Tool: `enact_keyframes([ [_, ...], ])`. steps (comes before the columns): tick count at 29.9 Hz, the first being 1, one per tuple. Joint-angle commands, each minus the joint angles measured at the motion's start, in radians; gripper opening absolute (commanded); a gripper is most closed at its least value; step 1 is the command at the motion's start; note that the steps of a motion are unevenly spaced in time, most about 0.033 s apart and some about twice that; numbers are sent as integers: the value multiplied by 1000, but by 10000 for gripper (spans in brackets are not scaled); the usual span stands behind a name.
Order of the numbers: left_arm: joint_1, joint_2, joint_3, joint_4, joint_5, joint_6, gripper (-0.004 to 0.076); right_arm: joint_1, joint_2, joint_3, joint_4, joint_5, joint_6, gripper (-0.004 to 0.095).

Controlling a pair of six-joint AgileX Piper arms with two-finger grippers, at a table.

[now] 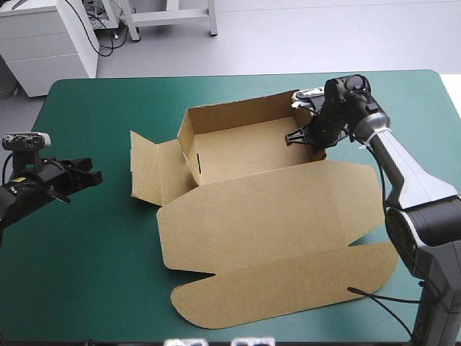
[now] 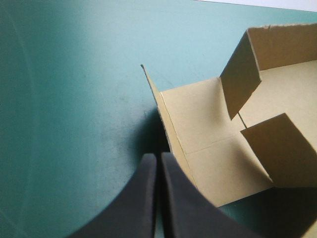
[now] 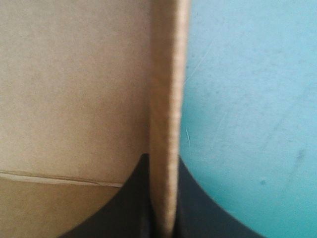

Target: Fold the box

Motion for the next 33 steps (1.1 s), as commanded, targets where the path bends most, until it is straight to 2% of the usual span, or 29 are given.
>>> enact_keyframes([
  [1, -5, -13, -24, -57, -58, -21, 8, -5, -159, -41, -6, 11, -31, -19],
  [4, -5, 7, -24, -61, -81, -39, 8, -5, -254, -41, -39, 11, -38, -19],
  [10, -5, 82, -24, -63, -79, -44, 8, -9, -447, -41, -33, 9, -61, -19],
  [19, -5, 182, -24, -104, -128, -44, 8, -47, -588, -41, -23, 9, -79, -19],
  [21, -5, 202, -24, -114, -119, -44, 8, -47, -595, -41, 25, 9, -85, -19],
  [26, -46, 256, -24, -211, -64, -44, 7, -47, -572, -41, 253, 9, -188, -19],
  [29, -101, 273, -24, -310, -35, -29, 7, -47, -537, -41, 281, 9, -188, -19],
  [33, -169, 270, -24, -347, -25, 66, 7, -47, -492, -41, 281, 9, -192, -19],
])
